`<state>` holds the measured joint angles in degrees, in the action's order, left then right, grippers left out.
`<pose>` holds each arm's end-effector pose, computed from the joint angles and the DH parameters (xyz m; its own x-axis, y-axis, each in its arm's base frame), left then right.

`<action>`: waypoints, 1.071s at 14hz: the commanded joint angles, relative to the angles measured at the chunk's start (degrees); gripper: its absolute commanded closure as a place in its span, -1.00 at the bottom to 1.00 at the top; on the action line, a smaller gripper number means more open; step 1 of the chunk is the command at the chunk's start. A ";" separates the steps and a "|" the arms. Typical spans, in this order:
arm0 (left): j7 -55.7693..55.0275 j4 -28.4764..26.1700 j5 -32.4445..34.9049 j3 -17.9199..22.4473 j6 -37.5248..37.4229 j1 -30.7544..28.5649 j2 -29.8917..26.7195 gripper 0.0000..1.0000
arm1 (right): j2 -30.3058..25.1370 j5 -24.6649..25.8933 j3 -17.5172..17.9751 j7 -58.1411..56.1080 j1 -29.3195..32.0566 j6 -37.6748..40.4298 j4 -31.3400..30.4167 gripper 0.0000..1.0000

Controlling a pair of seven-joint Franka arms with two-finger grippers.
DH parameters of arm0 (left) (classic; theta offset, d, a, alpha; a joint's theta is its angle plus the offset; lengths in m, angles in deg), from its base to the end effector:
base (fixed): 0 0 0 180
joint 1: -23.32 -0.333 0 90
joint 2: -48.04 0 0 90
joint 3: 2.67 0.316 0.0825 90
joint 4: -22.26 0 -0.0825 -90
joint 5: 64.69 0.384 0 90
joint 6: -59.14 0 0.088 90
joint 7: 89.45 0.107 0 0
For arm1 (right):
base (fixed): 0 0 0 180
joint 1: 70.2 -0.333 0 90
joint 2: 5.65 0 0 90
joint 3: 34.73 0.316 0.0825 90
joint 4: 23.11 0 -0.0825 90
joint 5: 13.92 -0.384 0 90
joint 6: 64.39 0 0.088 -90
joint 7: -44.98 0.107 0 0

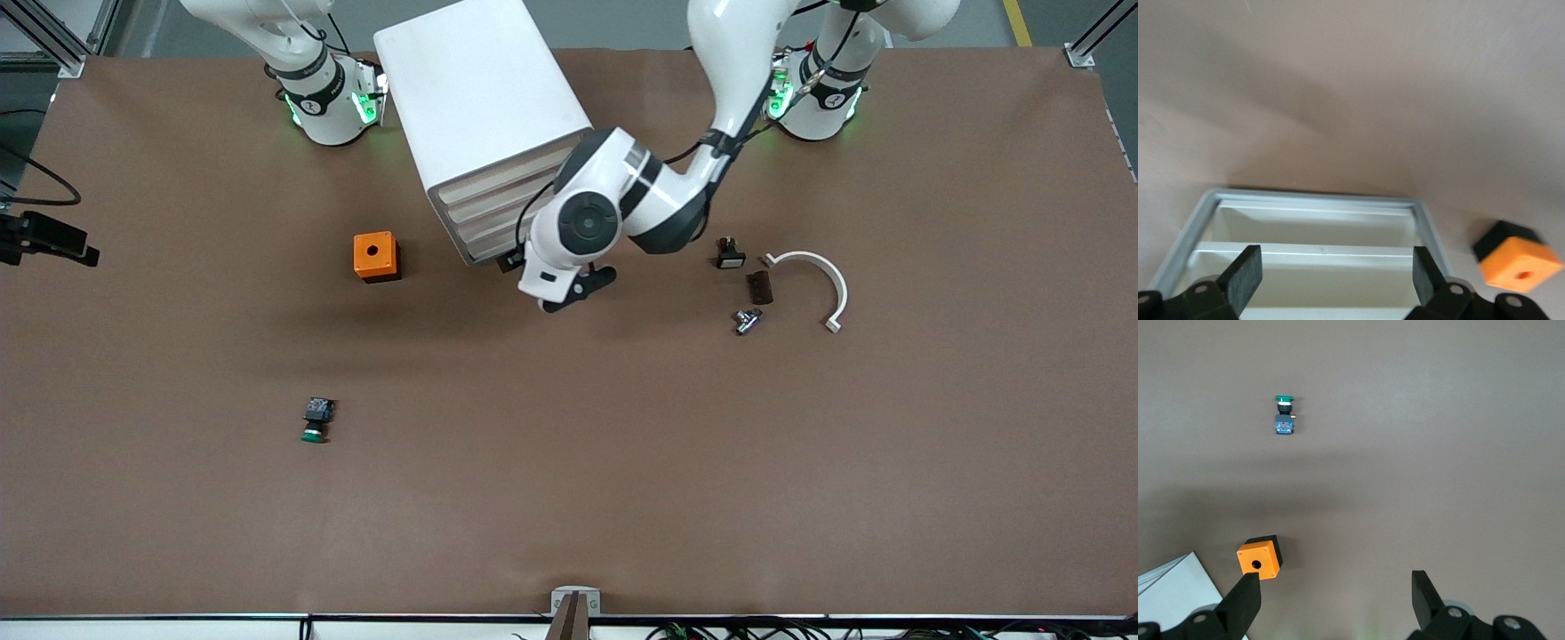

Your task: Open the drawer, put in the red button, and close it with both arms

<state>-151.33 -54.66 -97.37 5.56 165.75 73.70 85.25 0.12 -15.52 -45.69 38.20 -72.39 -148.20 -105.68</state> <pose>0.4891 -0.5289 0.3466 0.7852 0.4337 -0.4419 0.5092 -0.8584 0.0623 0.5687 -0.0784 0.6201 0.9966 -0.0318 -0.0756 -0.0333 -0.9993 -0.0178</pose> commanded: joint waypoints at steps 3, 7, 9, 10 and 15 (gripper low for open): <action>5.79 -1.48 6.91 -0.32 -8.59 -8.00 -11.35 -0.99 | -4.53 -1.12 1.73 -0.60 2.01 -0.22 -2.95 -1.00; 14.66 -1.57 8.95 -0.23 -18.34 -16.79 -17.86 -0.99 | -5.85 -1.03 1.64 -0.60 1.66 -1.19 -4.09 -1.00; 20.10 -1.57 13.50 -0.32 -22.04 -20.31 -20.94 -0.99 | -8.82 -0.77 1.64 -0.60 1.57 -3.63 -8.63 -1.00; 23.17 -1.66 16.66 -0.32 -23.71 -21.63 -22.43 -0.98 | -11.28 -0.42 1.64 -0.60 1.57 -5.74 -12.14 -1.00; 40.05 -1.92 21.43 -0.41 -30.04 -32.17 -27.80 -0.98 | -14.29 -0.15 1.73 -0.69 1.40 -7.52 -16.05 -1.00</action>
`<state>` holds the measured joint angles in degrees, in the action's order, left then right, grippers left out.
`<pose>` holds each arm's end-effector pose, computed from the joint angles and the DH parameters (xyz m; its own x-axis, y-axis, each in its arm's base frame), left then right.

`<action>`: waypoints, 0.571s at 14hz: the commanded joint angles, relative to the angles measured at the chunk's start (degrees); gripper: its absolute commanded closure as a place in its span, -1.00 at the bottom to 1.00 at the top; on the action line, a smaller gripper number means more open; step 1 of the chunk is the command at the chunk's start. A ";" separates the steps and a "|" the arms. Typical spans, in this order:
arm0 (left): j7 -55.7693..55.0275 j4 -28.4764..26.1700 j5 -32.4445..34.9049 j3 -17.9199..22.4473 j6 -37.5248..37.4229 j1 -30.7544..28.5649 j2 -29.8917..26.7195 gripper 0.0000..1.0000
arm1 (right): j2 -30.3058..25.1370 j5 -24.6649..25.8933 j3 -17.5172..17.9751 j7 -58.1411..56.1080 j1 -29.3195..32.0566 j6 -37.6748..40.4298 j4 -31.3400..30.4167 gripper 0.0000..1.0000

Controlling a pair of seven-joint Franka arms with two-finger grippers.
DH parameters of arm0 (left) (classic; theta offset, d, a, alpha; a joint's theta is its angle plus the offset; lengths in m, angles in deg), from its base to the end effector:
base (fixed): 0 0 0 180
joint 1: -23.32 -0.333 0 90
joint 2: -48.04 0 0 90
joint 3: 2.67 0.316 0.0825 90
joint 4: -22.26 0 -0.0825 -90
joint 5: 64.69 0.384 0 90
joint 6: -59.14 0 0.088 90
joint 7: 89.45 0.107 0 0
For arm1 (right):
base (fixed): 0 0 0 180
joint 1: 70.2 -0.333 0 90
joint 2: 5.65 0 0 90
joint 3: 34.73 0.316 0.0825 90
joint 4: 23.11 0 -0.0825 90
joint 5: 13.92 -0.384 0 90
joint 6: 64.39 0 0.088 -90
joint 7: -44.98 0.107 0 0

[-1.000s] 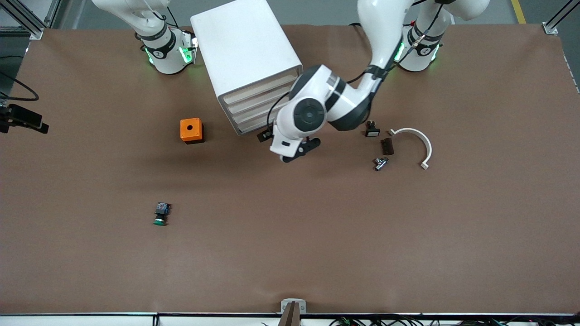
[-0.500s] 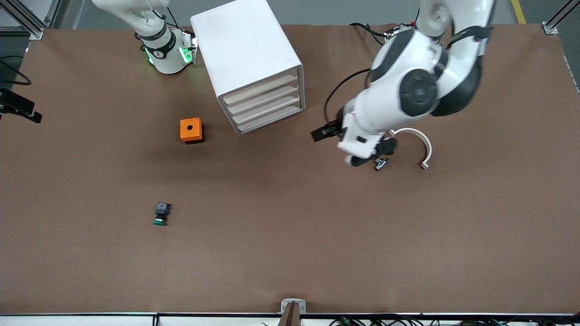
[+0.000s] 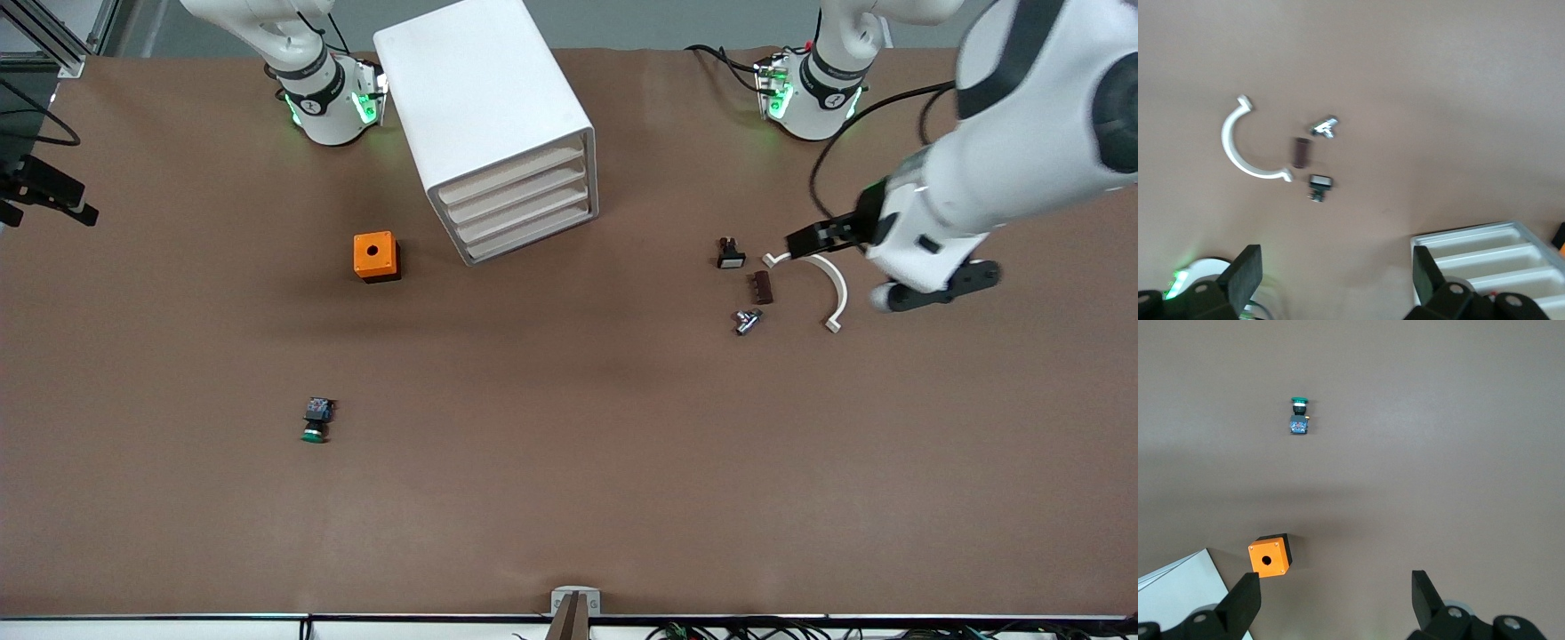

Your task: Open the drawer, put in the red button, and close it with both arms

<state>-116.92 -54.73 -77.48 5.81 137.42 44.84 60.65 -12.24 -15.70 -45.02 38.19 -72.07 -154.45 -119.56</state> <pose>0.5736 -0.1714 0.5898 0.9440 0.2077 -0.2564 0.2350 -0.9686 0.0807 0.5125 -0.0781 0.6322 0.9996 -0.0275 0.0077 -0.0271 -0.9983 -0.0510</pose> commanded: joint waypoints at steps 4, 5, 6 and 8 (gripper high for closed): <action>16.54 -6.32 5.04 -0.74 -4.28 -8.59 -8.46 -0.98 | -1.40 0.46 1.15 -0.59 0.81 1.01 0.90 -1.00; 18.74 -8.60 6.54 -0.74 -4.19 -9.12 -10.22 -0.98 | -1.40 1.16 1.15 -0.59 0.55 1.98 1.78 -1.00; 20.42 -10.97 7.34 -0.83 -3.93 -10.35 -11.98 -0.98 | -1.31 1.77 1.15 -0.68 0.37 2.34 2.14 -1.00; 23.06 -15.11 8.22 -0.92 -2.62 -11.58 -15.14 -0.99 | -1.31 3.01 1.85 -1.03 0.37 2.43 2.14 -1.00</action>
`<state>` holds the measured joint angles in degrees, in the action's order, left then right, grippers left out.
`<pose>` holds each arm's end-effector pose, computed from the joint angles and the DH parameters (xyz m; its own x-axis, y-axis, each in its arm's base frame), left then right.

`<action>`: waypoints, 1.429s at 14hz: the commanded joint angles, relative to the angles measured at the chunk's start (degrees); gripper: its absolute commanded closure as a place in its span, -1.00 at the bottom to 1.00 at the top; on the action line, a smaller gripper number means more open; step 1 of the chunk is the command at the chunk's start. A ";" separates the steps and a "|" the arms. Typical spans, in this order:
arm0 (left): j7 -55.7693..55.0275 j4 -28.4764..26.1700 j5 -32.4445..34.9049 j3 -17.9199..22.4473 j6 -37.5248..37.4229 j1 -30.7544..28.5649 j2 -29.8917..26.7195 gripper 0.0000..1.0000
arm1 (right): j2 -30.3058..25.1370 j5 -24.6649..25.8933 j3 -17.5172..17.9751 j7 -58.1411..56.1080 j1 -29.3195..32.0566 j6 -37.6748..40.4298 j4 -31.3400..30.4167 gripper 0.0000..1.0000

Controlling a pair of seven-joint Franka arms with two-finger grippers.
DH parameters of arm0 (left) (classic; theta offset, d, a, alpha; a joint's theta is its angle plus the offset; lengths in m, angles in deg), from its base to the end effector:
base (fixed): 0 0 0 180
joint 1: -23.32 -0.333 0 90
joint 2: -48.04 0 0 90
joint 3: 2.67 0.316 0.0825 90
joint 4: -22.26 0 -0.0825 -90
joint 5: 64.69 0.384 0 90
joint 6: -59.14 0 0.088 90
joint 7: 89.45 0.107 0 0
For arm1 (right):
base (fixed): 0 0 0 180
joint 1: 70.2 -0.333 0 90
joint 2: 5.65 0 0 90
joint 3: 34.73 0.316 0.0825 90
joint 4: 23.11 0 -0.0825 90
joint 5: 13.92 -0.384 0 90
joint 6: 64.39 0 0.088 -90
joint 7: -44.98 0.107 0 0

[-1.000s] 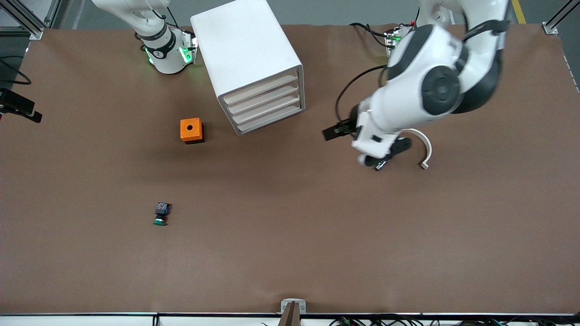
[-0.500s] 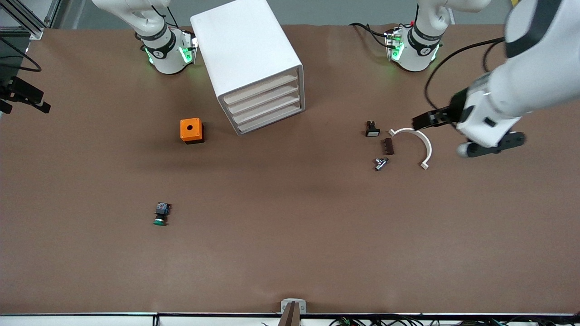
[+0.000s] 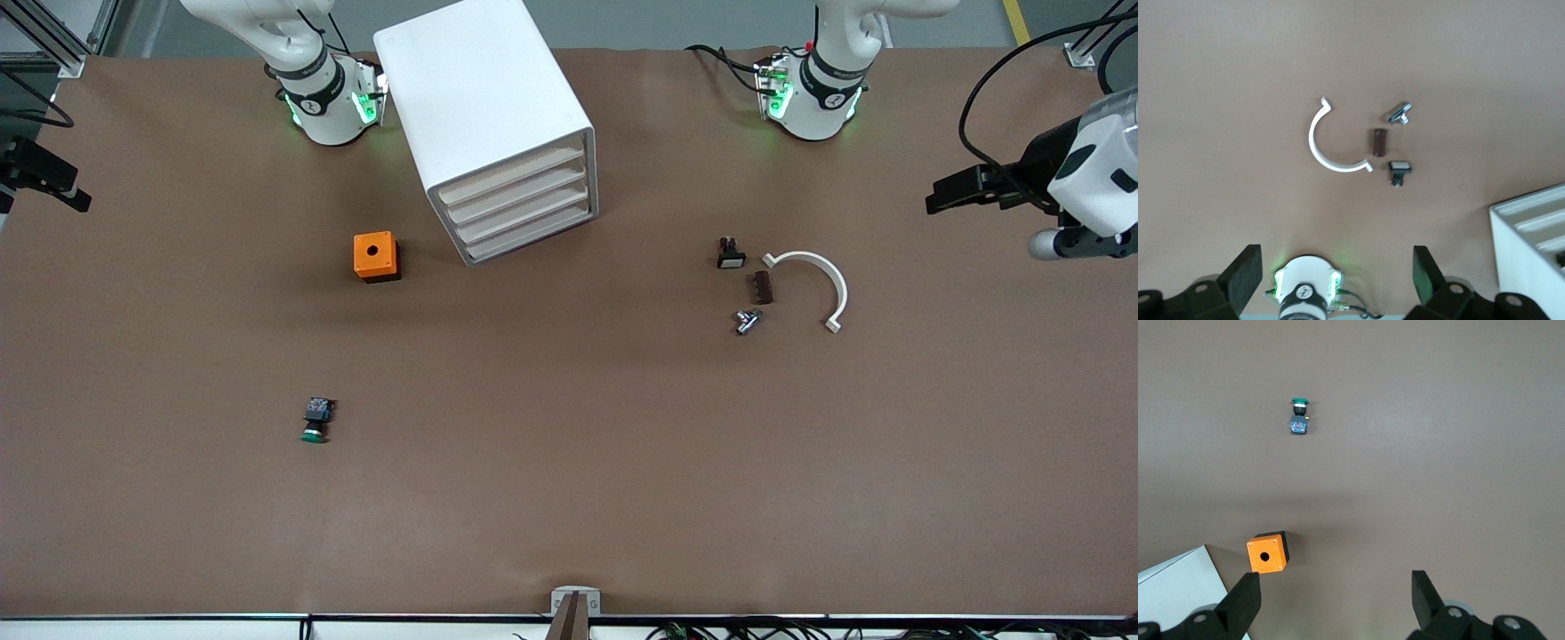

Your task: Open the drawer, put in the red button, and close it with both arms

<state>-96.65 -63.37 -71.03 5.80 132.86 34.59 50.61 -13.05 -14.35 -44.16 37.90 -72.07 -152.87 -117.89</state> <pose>0.5347 -0.0422 0.6148 0.9646 0.0484 -0.2591 0.0692 -0.9950 0.0719 0.5064 -0.0725 0.6507 0.9998 -0.0072 0.0209 -0.0067 -0.9996 -0.0262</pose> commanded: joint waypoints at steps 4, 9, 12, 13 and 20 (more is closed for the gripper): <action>6.92 -15.16 2.13 -9.65 9.40 -12.80 -9.68 -0.99 | -0.51 2.36 1.34 -0.92 0.64 0.85 0.38 -1.00; 7.28 -16.58 2.13 -11.72 15.30 -13.83 -9.78 -0.99 | -0.51 2.11 1.26 -1.45 0.56 1.11 0.12 -1.00; 7.37 -16.50 2.39 -6.81 17.41 -9.08 -9.86 -0.99 | -0.51 1.58 1.26 -0.84 0.64 1.82 -0.06 -1.00; 7.28 -16.41 2.91 -6.53 18.29 -8.90 -9.95 -0.99 | -0.59 1.40 1.08 -0.84 0.82 1.91 -0.06 -1.00; 6.85 -9.40 2.92 -6.88 19.79 -9.51 -9.25 -0.99 | -0.51 -0.27 0.90 -0.75 0.91 2.35 -0.06 -1.00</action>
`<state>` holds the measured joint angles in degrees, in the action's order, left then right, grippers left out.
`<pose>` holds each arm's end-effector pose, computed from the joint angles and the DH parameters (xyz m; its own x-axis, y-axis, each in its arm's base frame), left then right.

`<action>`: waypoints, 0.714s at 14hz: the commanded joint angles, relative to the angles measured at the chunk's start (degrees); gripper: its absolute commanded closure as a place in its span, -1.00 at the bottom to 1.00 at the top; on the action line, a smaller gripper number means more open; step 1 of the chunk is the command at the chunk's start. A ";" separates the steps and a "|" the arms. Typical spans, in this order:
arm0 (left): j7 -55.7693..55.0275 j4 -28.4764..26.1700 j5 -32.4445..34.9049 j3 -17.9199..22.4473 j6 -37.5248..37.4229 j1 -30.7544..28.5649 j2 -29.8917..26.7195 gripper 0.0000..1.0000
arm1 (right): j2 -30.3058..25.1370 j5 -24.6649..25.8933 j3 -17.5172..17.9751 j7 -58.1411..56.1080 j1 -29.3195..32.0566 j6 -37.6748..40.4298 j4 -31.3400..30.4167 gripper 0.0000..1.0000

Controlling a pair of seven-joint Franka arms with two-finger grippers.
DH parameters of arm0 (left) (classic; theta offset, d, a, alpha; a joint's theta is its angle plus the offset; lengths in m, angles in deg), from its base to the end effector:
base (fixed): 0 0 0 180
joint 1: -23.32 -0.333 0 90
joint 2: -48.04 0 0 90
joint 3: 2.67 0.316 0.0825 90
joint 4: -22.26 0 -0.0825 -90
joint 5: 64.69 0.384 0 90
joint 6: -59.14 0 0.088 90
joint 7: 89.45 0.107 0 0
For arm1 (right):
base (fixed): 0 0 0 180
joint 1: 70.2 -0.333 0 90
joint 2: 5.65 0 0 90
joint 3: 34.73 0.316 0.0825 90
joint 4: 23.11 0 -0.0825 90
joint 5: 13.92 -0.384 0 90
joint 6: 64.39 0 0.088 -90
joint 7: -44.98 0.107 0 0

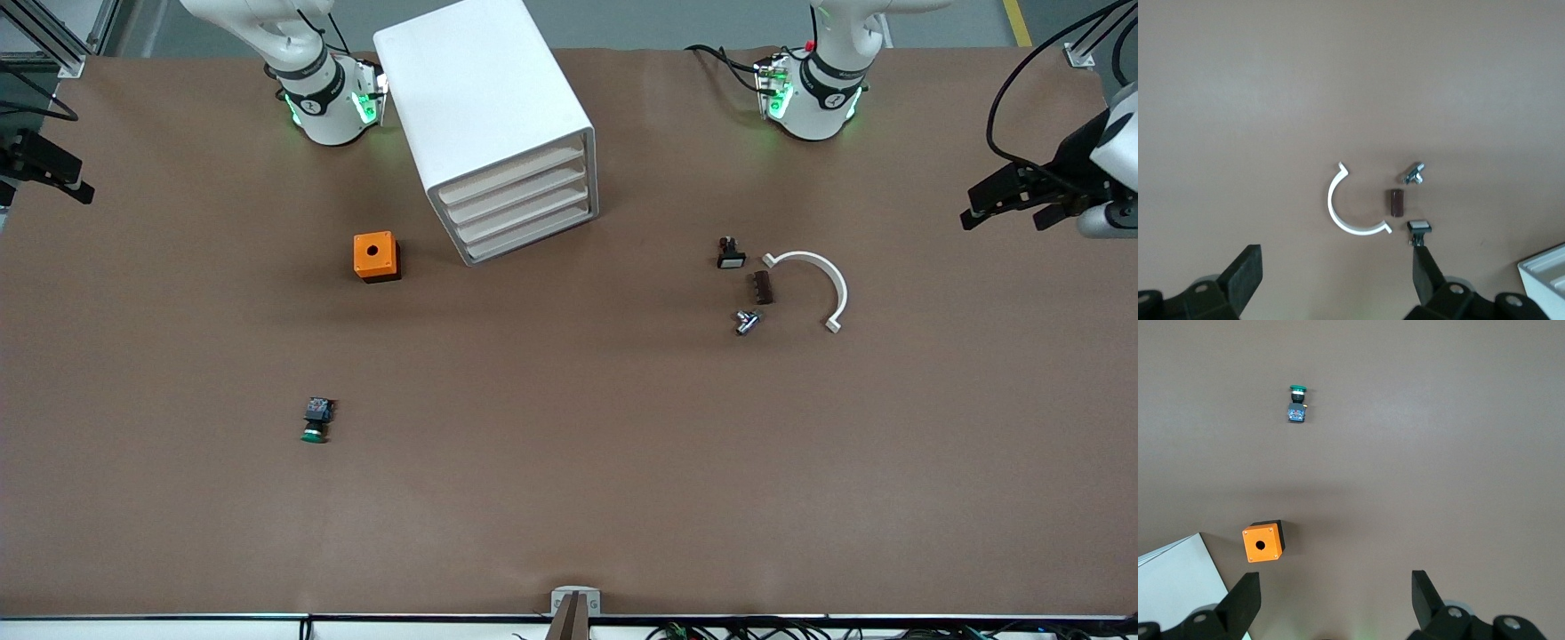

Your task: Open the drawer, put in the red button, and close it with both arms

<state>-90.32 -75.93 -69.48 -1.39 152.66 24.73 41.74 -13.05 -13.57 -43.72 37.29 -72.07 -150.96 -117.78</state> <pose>0.5248 -0.0090 0.6218 0.9995 0.0179 0.0269 0.0155 -0.9961 0.0863 0.5032 -0.0693 0.6488 0.9999 0.0111 -0.0118 0.0110 -0.9998 -0.0157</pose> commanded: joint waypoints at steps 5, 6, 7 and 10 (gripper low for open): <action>-0.28 10.72 2.77 0.22 0.87 0.87 3.66 -0.99 | -0.60 -1.14 0.47 -0.13 0.82 0.53 -0.16 -1.00; -0.28 11.96 3.29 0.22 0.87 1.22 4.80 -0.99 | -0.60 -1.14 0.47 -0.13 0.90 0.61 -0.25 -1.00; -0.28 12.84 3.56 0.22 0.87 1.22 6.03 -0.99 | -0.60 -1.14 0.47 -0.13 0.82 0.96 -0.25 -1.00; -0.28 12.94 3.47 0.22 0.96 1.22 6.65 -0.99 | -0.51 -1.23 0.56 -0.13 0.82 0.88 -0.16 -1.00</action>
<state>-90.36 -64.92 -67.54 -1.39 153.74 25.33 47.24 -13.05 -13.69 -43.71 37.29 -72.07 -150.47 -117.80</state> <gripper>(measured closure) 0.004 0.000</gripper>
